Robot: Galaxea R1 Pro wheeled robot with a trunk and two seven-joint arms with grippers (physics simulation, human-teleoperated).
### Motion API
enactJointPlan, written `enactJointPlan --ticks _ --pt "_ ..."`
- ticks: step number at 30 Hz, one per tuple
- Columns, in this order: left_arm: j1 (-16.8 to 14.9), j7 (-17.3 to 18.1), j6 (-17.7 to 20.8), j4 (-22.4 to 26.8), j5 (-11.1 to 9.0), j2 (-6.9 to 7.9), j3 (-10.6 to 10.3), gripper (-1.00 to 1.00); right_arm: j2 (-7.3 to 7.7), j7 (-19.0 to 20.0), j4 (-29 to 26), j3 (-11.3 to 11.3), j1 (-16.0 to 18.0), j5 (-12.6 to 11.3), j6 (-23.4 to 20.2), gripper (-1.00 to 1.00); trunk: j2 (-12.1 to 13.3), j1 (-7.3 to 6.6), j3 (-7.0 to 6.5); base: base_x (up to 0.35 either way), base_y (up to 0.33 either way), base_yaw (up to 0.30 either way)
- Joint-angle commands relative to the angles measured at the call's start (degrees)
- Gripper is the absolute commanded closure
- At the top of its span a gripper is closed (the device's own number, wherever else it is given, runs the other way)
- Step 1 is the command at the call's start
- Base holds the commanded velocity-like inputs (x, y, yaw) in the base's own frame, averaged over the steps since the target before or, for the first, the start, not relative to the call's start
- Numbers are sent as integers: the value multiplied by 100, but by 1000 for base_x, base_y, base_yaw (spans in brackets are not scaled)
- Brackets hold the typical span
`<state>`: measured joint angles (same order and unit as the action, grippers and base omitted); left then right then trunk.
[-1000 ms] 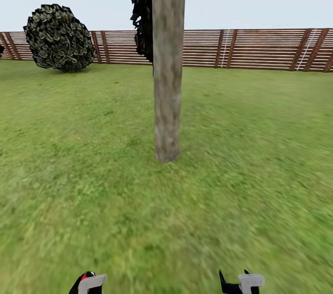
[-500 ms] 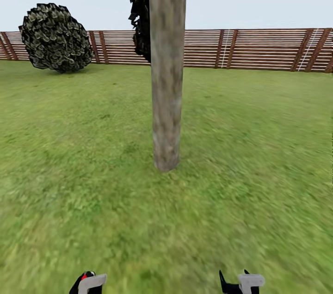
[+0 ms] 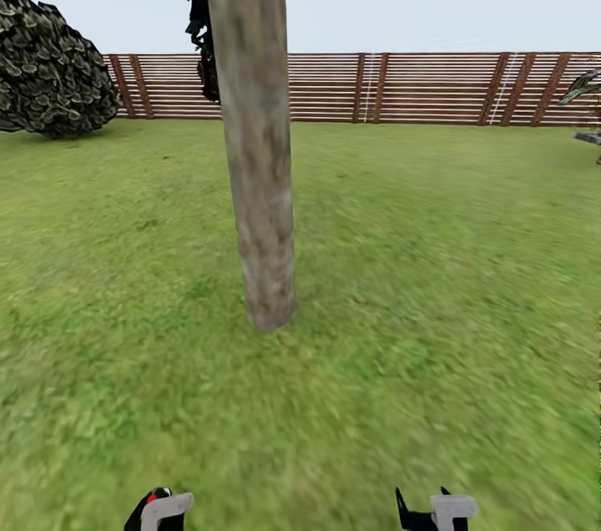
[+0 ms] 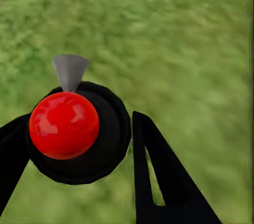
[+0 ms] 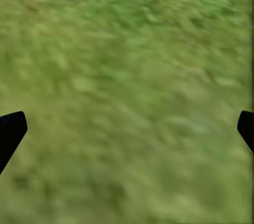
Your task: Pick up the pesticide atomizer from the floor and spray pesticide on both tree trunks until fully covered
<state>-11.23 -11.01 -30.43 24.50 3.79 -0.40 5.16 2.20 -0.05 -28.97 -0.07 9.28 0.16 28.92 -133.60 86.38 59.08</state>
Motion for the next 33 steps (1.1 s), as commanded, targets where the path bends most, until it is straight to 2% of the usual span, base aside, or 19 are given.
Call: enactJointPlan --ticks 1,8,10,11,13,15,17,18,20,21,22,23,24,25,26,27,28,29,33 --pt "-2 -16 -15 5 39 -4 27 100 0 -2 5 -1 4 2 17 -100 -1 2 5 339 0 -102" --pt "-4 -5 -7 20 67 3 28 100 4 9 -5 14 4 15 10 -100 -1 2 5 324 0 -8" --pt "-12 8 -1 20 85 5 14 100 7 19 -77 15 4 73 9 -100 -1 2 5 140 0 -1" --pt "-15 18 7 20 97 8 4 100 8 25 -172 17 2 182 7 -100 -1 2 5 70 0 0" --pt "-20 38 18 20 114 14 -13 100 8 33 -344 21 -1 419 2 -100 -1 2 5 40 0 0" --pt "-44 77 33 8 141 36 -28 100 9 39 -613 19 -2 946 -19 -100 -1 2 5 19 0 0" --pt "-62 231 60 -21 239 160 -42 100 6 45 -795 17 34 1534 -39 -100 -1 2 5 8 0 0" --pt "-70 407 78 -13 343 245 -69 100 2 48 -846 18 81 1808 -44 -100 -1 2 5 4 0 0" --pt "-104 809 129 12 566 367 -120 100 -6 55 -886 21 190 2162 -48 -100 -1 2 5 3 0 0" --pt "-131 964 153 19 648 404 -132 100 -10 61 -893 24 234 2264 -49 -100 -1 2 5 2 0 0" --pt "-216 1284 213 37 808 469 -153 100 -16 106 -895 27 331 2448 -54 -100 -1 2 5 1 0 0" --pt "-413 1817 385 54 1058 574 -175 100 -21 495 -883 30 520 2708 -80 -100 -1 2 5 0 0 0" --pt "-472 1973 447 58 1133 604 -179 100 -22 672 -881 31 579 2780 -101 -100 -1 2 5 0 0 0" --pt "-574 2247 574 65 1270 659 -183 100 -24 1072 -880 32 684 2897 -172 -100 -1 2 5 0 0 0" --pt "-716 2621 767 73 1477 733 -187 100 -25 1723 -881 32 846 3007 -351 -100 -1 2 5 0 0 0" --pt "-761 2742 823 76 1547 754 -187 100 -25 1926 -882 33 902 3030 -418 -100 -1 2 5 0 0 0" --pt "-888 3097 949 79 1762 803 -189 100 -21 2435 -879 33 1064 3077 -586 -100 -1 2 5 0 0 0" --pt "-978 3341 997 80 1909 823 -193 100 -20 2707 -880 33 1160 3095 -660 -100 -1 2 5 0 0 0" --pt "-1226 4302 1086 81 2536 845 -189 100 -18 3470 -888 33 1368 3118 -769 -100 -1 2 5 0 0 0"
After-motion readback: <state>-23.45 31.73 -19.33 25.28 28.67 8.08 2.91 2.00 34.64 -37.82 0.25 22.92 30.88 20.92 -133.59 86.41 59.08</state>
